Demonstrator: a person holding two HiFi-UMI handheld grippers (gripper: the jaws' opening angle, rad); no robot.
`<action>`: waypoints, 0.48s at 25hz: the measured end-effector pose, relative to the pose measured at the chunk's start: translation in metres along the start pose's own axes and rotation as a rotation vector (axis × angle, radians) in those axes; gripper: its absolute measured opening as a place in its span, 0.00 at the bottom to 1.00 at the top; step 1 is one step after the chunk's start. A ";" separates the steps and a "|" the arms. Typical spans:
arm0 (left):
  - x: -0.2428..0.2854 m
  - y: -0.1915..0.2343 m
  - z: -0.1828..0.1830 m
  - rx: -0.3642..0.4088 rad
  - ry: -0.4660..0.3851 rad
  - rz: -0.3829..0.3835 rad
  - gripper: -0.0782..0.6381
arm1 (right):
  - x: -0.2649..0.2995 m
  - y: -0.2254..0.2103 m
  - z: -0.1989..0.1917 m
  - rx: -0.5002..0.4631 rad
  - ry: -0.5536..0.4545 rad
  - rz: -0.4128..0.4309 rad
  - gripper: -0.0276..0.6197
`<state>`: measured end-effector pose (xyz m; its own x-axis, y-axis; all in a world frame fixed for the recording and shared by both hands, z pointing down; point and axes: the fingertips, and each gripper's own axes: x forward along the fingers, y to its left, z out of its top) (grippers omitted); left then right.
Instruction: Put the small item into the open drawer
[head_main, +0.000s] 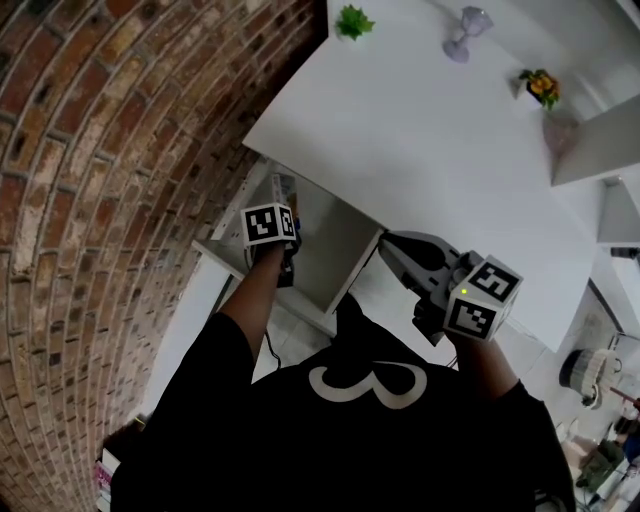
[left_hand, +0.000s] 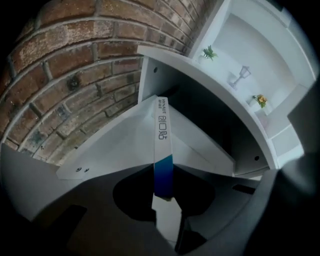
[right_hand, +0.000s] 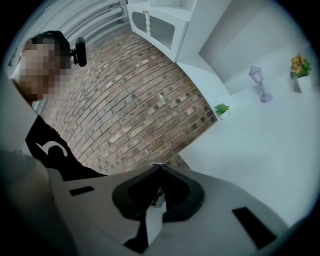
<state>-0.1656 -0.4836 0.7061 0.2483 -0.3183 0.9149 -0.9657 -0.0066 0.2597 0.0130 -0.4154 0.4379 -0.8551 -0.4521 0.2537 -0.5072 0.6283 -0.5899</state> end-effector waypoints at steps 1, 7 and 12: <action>0.005 0.002 0.000 0.004 -0.001 0.010 0.20 | -0.001 -0.001 0.000 -0.004 0.004 -0.002 0.06; 0.033 0.009 -0.001 0.009 0.013 0.061 0.20 | -0.013 -0.024 -0.004 0.040 0.002 -0.041 0.06; 0.047 0.013 -0.009 0.028 0.039 0.095 0.21 | -0.016 -0.033 -0.006 0.071 -0.007 -0.053 0.06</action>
<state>-0.1653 -0.4906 0.7550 0.1581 -0.2813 0.9465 -0.9865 -0.0047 0.1634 0.0426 -0.4251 0.4577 -0.8261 -0.4885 0.2808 -0.5429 0.5570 -0.6285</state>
